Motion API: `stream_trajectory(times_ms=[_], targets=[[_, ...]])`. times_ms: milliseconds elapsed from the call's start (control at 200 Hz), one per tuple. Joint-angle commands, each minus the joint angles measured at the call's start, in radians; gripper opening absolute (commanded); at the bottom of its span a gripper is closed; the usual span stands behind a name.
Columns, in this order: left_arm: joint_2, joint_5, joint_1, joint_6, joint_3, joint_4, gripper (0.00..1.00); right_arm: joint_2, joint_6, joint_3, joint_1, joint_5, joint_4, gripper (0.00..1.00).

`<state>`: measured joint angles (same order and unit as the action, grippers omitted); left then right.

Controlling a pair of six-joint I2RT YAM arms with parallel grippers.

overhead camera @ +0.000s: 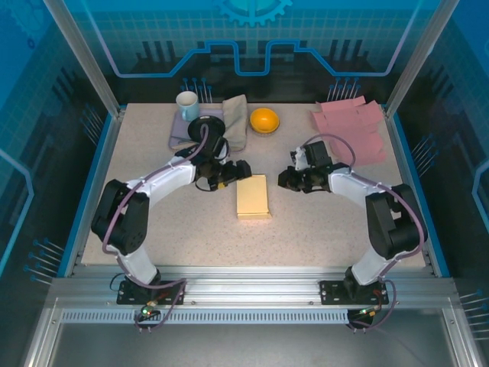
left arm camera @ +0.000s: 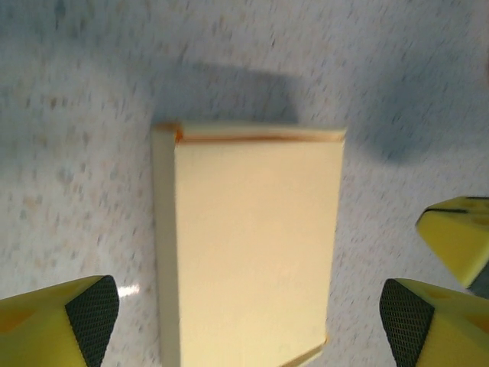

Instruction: Fold the paper box

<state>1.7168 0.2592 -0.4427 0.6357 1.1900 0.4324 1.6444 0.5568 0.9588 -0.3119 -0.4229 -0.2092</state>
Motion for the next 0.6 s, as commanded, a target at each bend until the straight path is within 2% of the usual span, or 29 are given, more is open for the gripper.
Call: stream_trajectory(times_ms=[0,205,595], targets=[[-0.042,0.012,-0.06,0.035,-0.089,0.015,0.92,-0.032,-0.098,-0.026,-0.028,-0.059,-0.137,0.12],[-0.048,-0.017,-0.162,0.069,-0.135,-0.031,0.92,-0.023,-0.106,-0.071,-0.072,-0.099,-0.136,0.12],[-0.039,-0.029,-0.175,0.108,-0.154,-0.023,0.92,0.017,-0.088,-0.155,-0.107,-0.119,-0.067,0.12]])
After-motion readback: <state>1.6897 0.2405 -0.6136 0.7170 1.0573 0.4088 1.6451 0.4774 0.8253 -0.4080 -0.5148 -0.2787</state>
